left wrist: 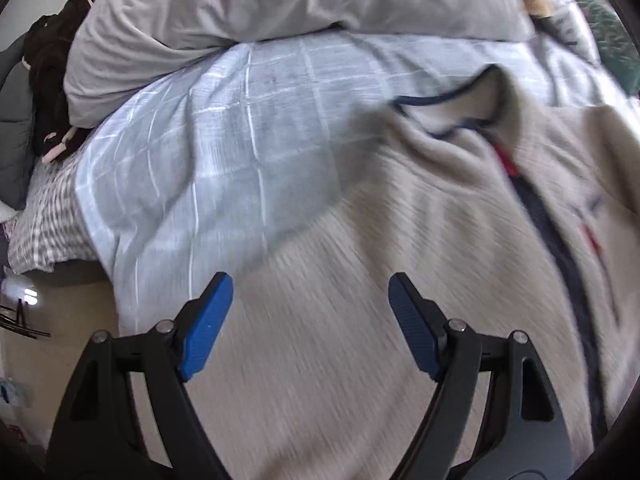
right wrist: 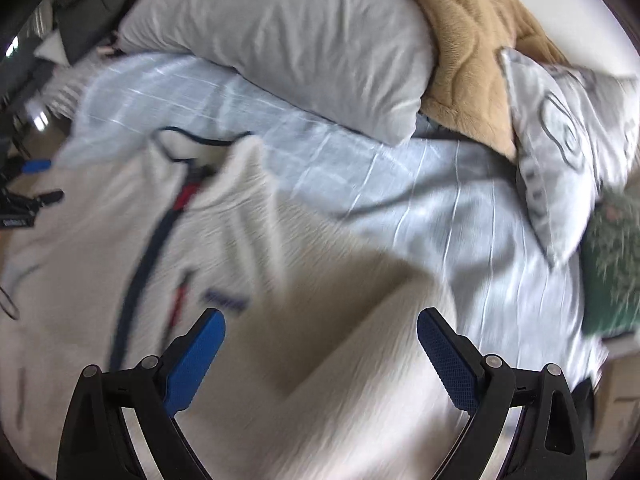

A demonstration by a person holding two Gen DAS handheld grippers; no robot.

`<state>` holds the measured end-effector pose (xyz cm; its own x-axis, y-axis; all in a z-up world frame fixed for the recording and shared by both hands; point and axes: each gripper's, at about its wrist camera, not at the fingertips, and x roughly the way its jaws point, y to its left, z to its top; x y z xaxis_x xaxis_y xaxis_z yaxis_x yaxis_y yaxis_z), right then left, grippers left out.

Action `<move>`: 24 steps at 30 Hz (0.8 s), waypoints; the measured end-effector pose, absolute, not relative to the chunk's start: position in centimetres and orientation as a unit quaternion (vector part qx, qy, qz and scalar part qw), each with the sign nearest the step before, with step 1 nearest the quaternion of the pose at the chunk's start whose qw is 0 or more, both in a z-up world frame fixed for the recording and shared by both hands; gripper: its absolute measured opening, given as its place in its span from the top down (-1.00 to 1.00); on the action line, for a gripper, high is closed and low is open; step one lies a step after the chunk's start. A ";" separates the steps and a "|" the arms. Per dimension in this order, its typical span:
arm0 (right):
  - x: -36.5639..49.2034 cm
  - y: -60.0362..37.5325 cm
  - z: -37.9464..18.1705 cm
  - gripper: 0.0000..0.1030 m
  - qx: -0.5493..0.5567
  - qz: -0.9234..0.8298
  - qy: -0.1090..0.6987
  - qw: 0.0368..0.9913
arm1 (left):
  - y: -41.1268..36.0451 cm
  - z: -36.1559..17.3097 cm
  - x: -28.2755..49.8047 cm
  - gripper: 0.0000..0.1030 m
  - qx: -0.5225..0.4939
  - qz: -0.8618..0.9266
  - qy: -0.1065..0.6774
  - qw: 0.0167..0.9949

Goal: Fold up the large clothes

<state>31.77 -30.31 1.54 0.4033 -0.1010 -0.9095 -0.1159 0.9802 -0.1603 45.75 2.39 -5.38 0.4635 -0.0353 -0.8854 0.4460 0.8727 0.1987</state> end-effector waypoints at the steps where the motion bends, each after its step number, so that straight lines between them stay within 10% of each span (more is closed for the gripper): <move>1: 33.9 -30.7 0.3 -0.91 -0.113 -0.001 0.550 0.827 | 2.3 -6.2 47.1 -0.56 0.202 -0.146 0.507 0.825; 11: 43.1 -32.5 -9.4 -0.81 -0.127 0.007 0.596 0.793 | 4.5 -11.1 51.5 -0.51 0.098 -0.201 0.565 0.794; 14: 43.7 -32.5 -11.9 -0.66 -0.103 0.021 0.612 0.783 | 5.4 -11.0 50.6 -0.08 0.059 -0.227 0.563 0.792; 17: 42.7 -32.2 -11.8 -0.11 -0.096 0.039 0.593 0.799 | 5.7 -10.7 49.0 0.55 0.027 -0.232 0.557 0.797; 19: 41.9 -32.3 -11.3 0.77 -0.084 0.039 0.585 0.806 | 5.8 -10.5 47.5 0.68 0.004 -0.208 0.547 0.811; 24: 37.8 -31.0 -9.1 0.88 -0.106 -0.064 0.499 0.858 | 4.9 -7.6 43.6 0.77 0.028 -0.134 0.442 0.886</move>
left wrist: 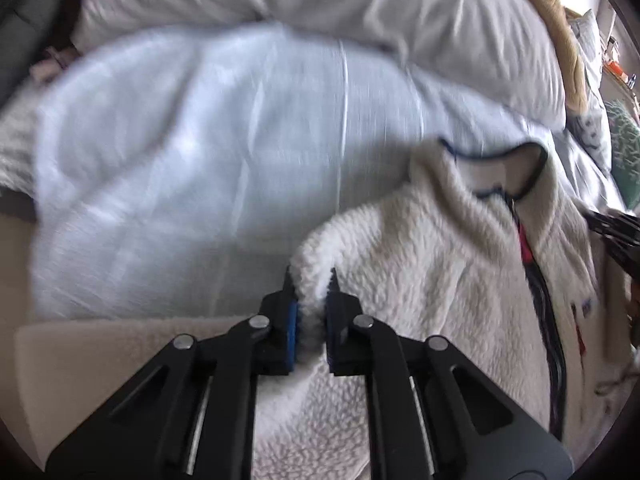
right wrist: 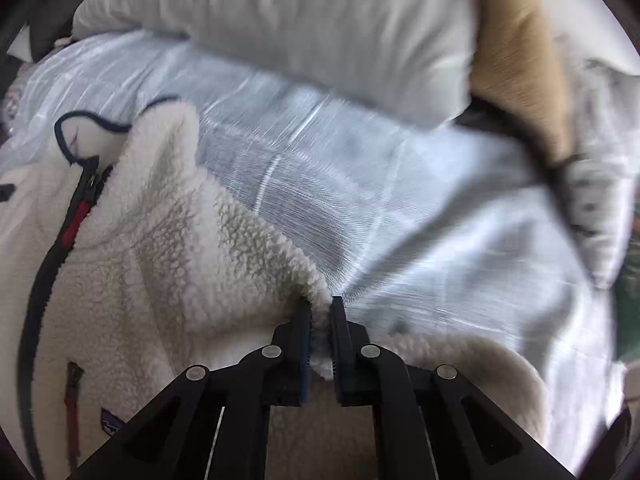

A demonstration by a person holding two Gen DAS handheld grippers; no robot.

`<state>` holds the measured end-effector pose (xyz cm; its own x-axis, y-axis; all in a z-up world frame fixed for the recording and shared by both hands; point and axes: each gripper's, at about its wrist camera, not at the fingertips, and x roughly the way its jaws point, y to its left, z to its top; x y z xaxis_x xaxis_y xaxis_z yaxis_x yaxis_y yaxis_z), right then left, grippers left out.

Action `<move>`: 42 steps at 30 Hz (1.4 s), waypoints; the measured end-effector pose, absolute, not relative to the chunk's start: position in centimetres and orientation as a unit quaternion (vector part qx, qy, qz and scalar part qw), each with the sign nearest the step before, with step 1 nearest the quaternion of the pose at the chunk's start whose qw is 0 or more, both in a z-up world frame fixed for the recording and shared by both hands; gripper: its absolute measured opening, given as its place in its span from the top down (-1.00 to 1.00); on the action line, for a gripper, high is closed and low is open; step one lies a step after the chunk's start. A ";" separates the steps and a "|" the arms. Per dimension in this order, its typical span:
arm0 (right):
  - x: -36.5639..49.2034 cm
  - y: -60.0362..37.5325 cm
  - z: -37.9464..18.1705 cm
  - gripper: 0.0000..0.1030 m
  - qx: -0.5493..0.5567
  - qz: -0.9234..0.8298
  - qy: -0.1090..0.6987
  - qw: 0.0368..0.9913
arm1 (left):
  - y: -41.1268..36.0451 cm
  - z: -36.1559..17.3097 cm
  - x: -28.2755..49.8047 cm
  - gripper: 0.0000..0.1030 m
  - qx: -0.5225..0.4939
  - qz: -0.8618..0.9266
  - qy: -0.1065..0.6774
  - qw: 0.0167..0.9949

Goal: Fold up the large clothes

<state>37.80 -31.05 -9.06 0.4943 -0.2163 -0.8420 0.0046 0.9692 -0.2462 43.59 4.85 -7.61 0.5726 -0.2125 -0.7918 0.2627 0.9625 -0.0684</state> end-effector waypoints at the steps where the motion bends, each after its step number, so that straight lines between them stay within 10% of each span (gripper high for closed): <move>1: 37.4 -31.3 -8.6 0.88 -0.102 -0.079 0.487 0.864 | 4.9 -6.9 43.8 0.77 0.026 -0.129 0.426 0.895; 14: 38.7 -35.2 -6.1 0.87 -0.039 -0.218 0.431 0.875 | -1.1 -7.7 49.8 0.69 0.081 -0.100 0.395 0.910; 17: 39.2 -35.1 -8.5 0.80 -0.020 -0.201 0.474 0.857 | -1.8 -10.7 50.5 0.42 0.108 -0.090 0.426 0.894; 21: 38.0 -34.8 -7.1 0.03 -0.008 -0.184 0.479 0.858 | -1.1 -9.1 49.3 -0.44 0.095 -0.088 0.431 0.893; 30: 29.4 -36.1 -1.0 -0.48 -0.060 -0.164 0.495 0.851 | -1.2 -3.6 41.1 -0.61 0.092 -0.147 0.448 0.877; 42: 18.9 -43.0 1.5 -0.54 0.005 -0.230 0.572 0.788 | -6.7 -1.7 30.8 -0.62 0.148 -0.239 0.463 0.840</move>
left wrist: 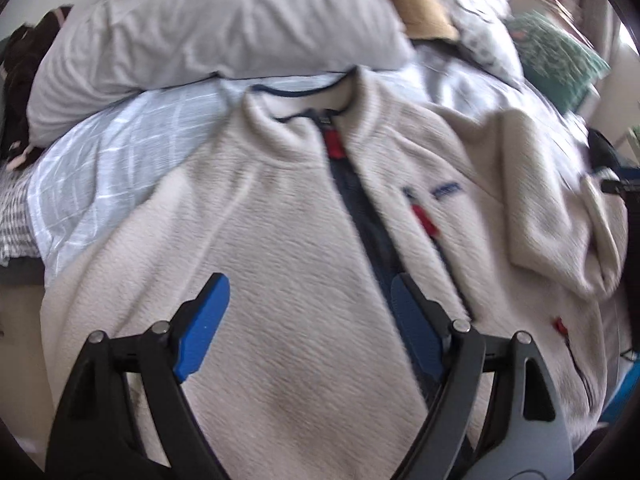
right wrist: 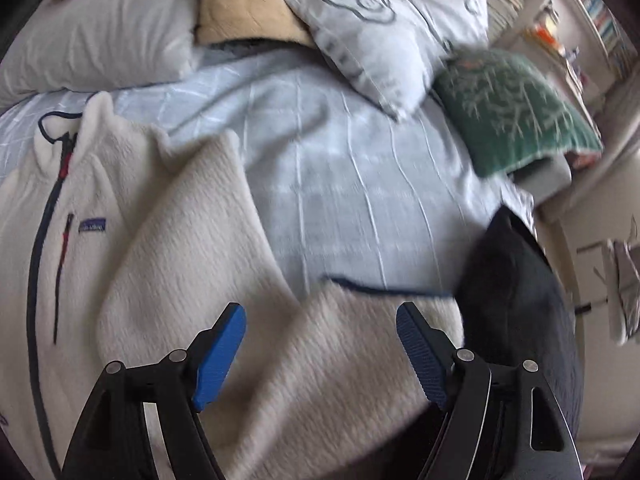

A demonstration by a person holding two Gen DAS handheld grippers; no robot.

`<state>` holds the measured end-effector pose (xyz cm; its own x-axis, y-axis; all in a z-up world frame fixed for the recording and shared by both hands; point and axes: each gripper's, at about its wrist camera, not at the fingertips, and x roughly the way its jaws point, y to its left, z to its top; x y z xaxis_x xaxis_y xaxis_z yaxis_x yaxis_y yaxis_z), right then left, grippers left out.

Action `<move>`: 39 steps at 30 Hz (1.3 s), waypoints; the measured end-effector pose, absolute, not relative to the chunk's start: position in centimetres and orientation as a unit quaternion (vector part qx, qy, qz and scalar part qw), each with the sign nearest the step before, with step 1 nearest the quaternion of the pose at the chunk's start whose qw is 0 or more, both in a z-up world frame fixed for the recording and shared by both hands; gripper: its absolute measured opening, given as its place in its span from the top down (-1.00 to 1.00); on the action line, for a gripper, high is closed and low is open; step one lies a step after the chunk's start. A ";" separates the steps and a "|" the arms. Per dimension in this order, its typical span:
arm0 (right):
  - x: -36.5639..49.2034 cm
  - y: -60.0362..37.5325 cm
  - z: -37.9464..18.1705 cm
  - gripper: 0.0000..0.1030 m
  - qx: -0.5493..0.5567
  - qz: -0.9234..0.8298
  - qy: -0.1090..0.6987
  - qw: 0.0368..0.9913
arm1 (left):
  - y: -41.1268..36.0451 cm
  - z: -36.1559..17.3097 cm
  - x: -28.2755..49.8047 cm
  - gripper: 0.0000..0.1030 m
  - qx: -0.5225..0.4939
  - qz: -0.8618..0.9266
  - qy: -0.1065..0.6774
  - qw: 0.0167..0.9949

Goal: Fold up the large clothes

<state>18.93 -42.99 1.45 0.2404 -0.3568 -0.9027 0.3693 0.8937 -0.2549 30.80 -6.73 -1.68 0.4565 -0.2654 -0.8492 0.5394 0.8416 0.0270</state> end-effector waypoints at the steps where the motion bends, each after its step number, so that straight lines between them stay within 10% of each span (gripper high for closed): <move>1: 18.5 -43.2 1.2 -0.54 0.020 -0.223 0.577 0.785 | -7.4 -1.6 30.1 -0.62 0.155 -0.247 0.462 0.838; 5: 18.3 -43.5 -1.7 -0.49 0.064 -0.209 0.607 0.764 | -9.8 -2.0 28.4 -0.62 0.176 -0.268 0.465 0.825; 6: 18.4 -43.6 -2.5 -0.10 0.067 -0.213 0.612 0.759 | -10.3 -2.1 28.1 -0.62 0.178 -0.270 0.466 0.824; 7: 18.5 -43.8 -3.3 0.79 0.065 -0.222 0.614 0.754 | -11.1 -2.2 27.9 -0.62 0.180 -0.275 0.466 0.822; 25: 6.9 -51.4 23.4 0.82 0.018 -0.340 0.222 0.914 | -30.9 -3.4 26.0 0.14 0.096 -0.426 0.456 0.775; 35: 1.1 -66.7 12.2 0.79 0.145 -0.420 0.325 0.835 | -39.2 -7.3 22.3 0.16 0.122 -0.459 0.436 0.764; 39: -0.6 -70.2 6.2 0.46 0.215 -0.445 0.388 0.778 | -37.8 -6.7 23.1 -0.08 0.117 -0.466 0.462 0.746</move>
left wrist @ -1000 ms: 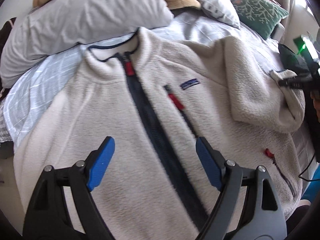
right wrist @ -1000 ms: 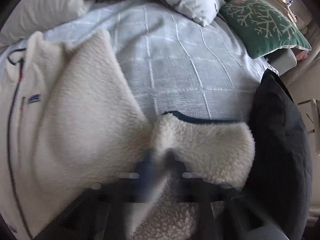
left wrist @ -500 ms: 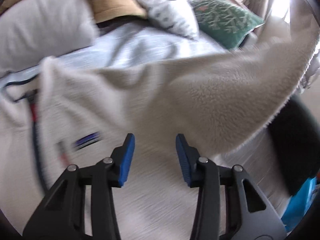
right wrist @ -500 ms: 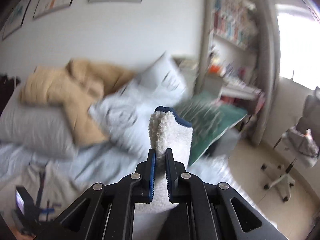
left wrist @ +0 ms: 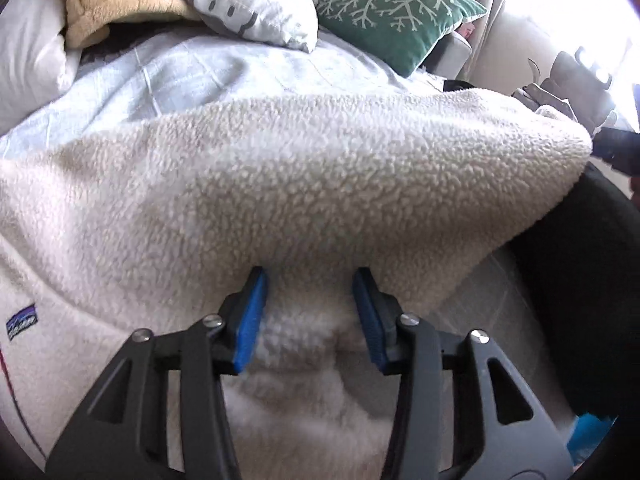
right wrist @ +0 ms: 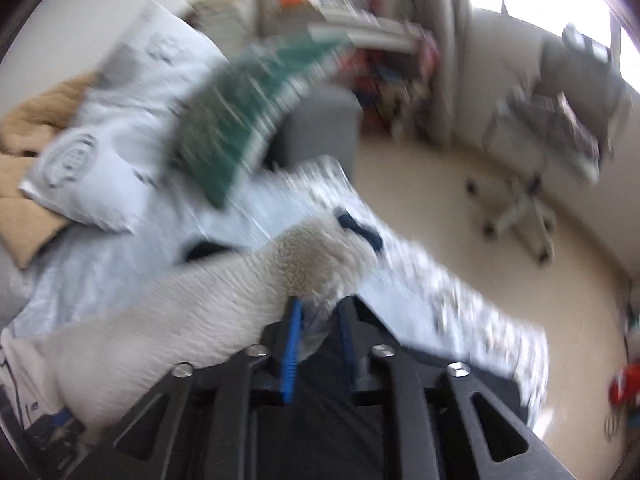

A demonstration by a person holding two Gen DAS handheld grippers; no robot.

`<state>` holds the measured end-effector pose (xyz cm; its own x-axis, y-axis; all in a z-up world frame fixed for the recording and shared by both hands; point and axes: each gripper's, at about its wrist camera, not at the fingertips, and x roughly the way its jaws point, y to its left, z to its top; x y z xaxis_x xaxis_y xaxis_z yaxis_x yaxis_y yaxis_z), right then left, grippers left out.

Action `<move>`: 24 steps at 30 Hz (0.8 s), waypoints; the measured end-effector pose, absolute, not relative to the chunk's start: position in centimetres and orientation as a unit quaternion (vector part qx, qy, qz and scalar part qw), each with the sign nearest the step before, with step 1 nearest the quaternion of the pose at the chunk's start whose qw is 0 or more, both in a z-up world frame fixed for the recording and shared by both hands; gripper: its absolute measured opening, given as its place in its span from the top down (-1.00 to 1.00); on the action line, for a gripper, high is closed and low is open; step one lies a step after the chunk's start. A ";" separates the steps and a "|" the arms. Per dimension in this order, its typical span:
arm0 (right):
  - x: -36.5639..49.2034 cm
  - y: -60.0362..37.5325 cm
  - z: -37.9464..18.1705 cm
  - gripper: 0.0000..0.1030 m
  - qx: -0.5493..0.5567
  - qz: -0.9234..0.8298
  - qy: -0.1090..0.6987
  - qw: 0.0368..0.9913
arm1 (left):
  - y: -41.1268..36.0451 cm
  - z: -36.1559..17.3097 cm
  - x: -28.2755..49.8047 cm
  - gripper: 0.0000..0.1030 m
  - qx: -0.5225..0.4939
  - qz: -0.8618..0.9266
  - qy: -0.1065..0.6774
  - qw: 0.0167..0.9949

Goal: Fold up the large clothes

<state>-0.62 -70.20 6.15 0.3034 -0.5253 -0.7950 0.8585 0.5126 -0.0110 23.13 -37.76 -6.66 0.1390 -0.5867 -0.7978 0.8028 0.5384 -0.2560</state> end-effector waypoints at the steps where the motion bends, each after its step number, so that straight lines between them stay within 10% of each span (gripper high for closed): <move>1: -1.3 -70.4 5.8 0.39 0.225 -0.448 0.389 0.773 | -37.3 -6.4 23.3 -0.17 0.121 -0.462 0.466 0.745; 6: -2.9 -68.8 10.0 -0.19 0.210 -0.457 0.350 0.791 | -33.0 -4.5 22.9 -0.40 0.122 -0.440 0.479 0.749; 24: 5.6 -46.2 16.0 -0.60 0.121 -0.221 0.387 0.887 | -4.8 1.4 25.0 -0.59 0.095 -0.227 0.487 0.838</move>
